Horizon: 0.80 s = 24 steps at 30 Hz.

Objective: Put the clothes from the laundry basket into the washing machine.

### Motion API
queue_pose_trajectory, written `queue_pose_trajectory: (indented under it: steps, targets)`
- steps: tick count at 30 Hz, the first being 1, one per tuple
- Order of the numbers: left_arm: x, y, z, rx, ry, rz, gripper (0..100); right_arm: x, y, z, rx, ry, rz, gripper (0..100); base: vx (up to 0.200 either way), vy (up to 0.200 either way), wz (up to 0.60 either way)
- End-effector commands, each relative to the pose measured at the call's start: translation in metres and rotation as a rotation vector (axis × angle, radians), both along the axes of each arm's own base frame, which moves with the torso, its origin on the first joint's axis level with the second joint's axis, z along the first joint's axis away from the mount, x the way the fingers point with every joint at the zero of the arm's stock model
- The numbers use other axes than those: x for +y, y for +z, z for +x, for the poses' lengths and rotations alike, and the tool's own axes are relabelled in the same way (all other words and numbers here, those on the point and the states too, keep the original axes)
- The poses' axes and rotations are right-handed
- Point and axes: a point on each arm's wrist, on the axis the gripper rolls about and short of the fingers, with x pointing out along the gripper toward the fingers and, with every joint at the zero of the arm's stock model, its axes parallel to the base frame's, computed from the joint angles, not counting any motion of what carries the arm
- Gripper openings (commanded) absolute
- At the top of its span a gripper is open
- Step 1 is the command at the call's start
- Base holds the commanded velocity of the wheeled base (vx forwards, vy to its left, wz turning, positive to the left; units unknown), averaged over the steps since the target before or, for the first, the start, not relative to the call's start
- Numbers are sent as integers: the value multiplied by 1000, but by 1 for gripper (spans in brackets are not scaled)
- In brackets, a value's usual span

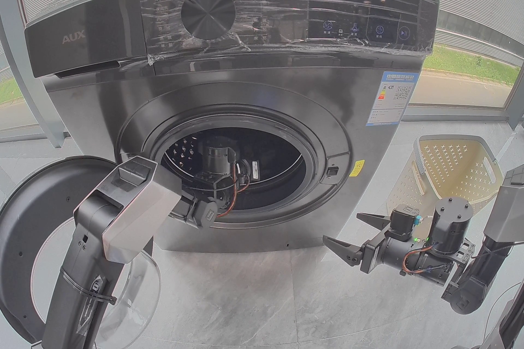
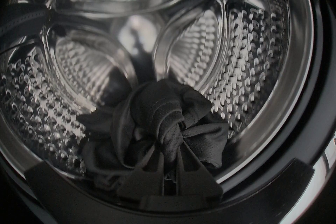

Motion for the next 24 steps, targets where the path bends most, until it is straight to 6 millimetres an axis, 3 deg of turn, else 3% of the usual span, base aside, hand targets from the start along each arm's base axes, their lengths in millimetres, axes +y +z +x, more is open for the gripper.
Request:
queue_pose_trajectory:
  steps: [1,12,13,20,24]
  targets:
    - [9,18,16,-90,46,-56,0,1,-1,0,2,3,-1,100,0,0,0]
    - [7,16,31,-154,78,-86,0,0,-1,1,3,0,-2,100,0,0,0]
    - [6,16,30,-152,77,-84,100,0,-1,1,3,0,-2,100,0,0,0]
    - [5,15,26,-143,73,-94,100,0,0,0,-1,0,1,100,0,0,0]
    - [5,16,8,-80,60,-63,100,0,0,0,-1,0,1,100,0,0,0]
